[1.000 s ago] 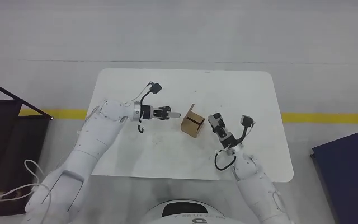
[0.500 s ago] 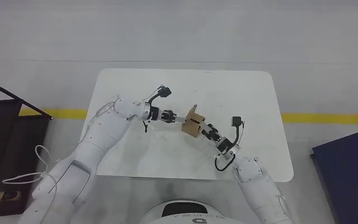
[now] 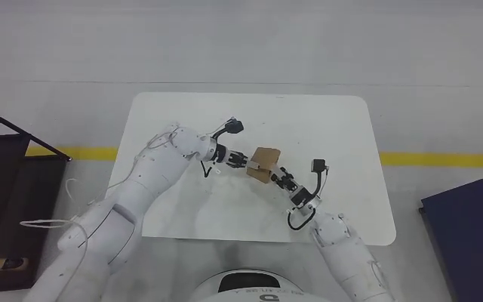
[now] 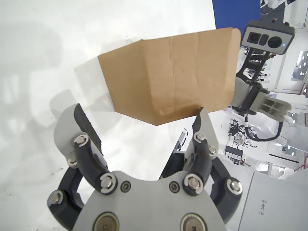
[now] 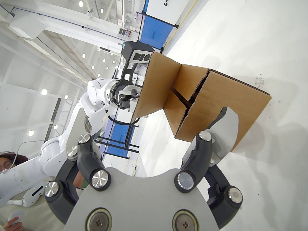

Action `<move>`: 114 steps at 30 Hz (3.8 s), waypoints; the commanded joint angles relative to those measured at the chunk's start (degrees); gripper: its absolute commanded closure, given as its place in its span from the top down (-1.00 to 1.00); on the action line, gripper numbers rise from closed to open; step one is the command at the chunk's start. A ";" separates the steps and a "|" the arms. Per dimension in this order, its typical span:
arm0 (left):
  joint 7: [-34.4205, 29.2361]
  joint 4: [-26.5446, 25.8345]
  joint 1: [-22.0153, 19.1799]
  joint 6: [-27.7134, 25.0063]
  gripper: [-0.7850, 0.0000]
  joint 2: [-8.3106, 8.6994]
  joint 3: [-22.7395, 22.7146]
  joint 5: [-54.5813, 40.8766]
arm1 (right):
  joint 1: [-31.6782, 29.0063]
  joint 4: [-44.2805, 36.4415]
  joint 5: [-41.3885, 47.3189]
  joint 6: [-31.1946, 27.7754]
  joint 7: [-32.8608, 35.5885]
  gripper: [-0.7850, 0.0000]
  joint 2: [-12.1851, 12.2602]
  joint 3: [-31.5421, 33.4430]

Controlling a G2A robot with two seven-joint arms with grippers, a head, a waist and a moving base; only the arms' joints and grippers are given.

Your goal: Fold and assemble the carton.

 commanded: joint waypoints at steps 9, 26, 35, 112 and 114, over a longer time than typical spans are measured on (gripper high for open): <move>2.05 2.01 -1.45 -2.35 0.65 -0.11 -1.58 -1.70 | -1.01 -0.56 -0.81 -0.66 -1.37 0.74 0.74 1.95; 1.51 6.94 -1.40 -14.90 0.62 0.61 -6.62 -13.33 | -1.12 -0.75 -0.67 -1.56 -2.80 0.55 1.38 2.42; 6.74 9.62 -2.64 -6.97 0.33 -0.70 -4.65 -9.31 | 0.80 1.05 -2.77 -1.53 -4.87 0.58 1.35 1.49; 5.81 19.75 -9.26 -0.13 -0.36 -11.37 5.52 -0.95 | -0.60 -2.57 -5.34 -0.48 -7.70 1.00 1.86 0.73; 6.23 18.81 -8.78 0.13 -0.31 -11.01 5.21 -0.59 | -0.80 -3.27 -4.46 -0.32 -6.21 1.00 1.96 0.54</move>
